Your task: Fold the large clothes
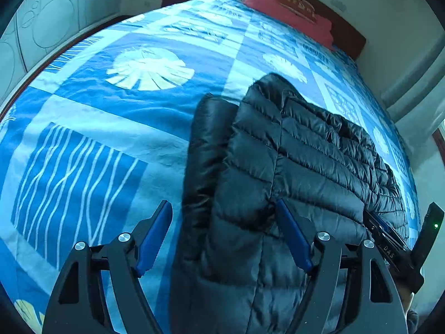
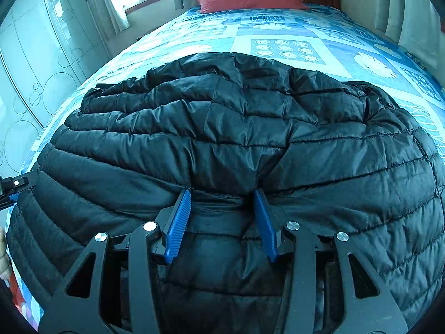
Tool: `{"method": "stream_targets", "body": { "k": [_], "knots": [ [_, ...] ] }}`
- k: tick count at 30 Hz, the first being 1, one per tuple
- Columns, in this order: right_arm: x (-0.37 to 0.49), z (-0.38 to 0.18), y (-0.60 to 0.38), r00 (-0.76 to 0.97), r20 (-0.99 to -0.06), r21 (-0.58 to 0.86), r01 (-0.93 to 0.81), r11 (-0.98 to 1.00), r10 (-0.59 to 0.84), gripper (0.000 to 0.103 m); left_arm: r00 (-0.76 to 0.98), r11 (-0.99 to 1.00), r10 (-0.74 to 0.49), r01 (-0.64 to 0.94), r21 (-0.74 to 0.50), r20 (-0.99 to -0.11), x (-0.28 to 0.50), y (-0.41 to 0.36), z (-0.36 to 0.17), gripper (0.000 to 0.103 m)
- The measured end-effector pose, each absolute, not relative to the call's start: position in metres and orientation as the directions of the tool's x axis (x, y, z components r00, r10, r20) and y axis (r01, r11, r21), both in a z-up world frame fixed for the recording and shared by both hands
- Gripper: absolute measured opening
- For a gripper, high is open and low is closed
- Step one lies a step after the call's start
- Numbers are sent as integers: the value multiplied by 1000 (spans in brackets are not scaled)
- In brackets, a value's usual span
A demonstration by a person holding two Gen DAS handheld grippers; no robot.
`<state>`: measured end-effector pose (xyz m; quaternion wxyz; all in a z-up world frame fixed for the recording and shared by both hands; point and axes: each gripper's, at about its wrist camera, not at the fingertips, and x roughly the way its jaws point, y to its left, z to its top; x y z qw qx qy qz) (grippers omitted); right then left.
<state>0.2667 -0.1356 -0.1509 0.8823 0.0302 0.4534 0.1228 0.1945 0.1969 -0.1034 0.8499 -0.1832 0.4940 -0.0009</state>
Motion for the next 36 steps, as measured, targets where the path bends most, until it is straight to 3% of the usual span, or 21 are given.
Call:
{"method": "stream_targets", "body": {
  "k": [9, 13, 18, 23, 25, 33, 36],
  "knots": [
    [258, -156, -134, 571, -785, 160, -188, 969, 241, 46, 437, 908, -277, -171, -381, -856, 219, 202, -141, 84],
    [255, -158, -131, 578, -782, 149, -188, 971, 231, 46, 439, 934, -250, -126, -334, -863, 222, 193, -142, 83],
    [255, -159, -132, 582, -781, 144, -188, 971, 229, 46, 447, 933, -268, -98, -345, -853, 221, 188, -140, 66],
    [252, -156, -131, 590, -778, 127, -188, 974, 216, 46, 454, 939, -260, -87, -333, -852, 214, 176, -127, 34],
    [249, -153, -129, 599, -773, 120, -188, 975, 210, 46, 468, 954, -218, -84, -288, -856, 210, 165, -116, 28],
    [234, -130, -156, 618, -756, 152, -153, 976, 215, 48, 557, 967, -150, -89, -238, -817, 185, 142, -62, 21],
    [221, -111, -176, 650, -741, 121, -118, 986, 169, 57, 595, 973, -143, -60, -221, -791, 179, 127, -38, 20]
  ]
}}
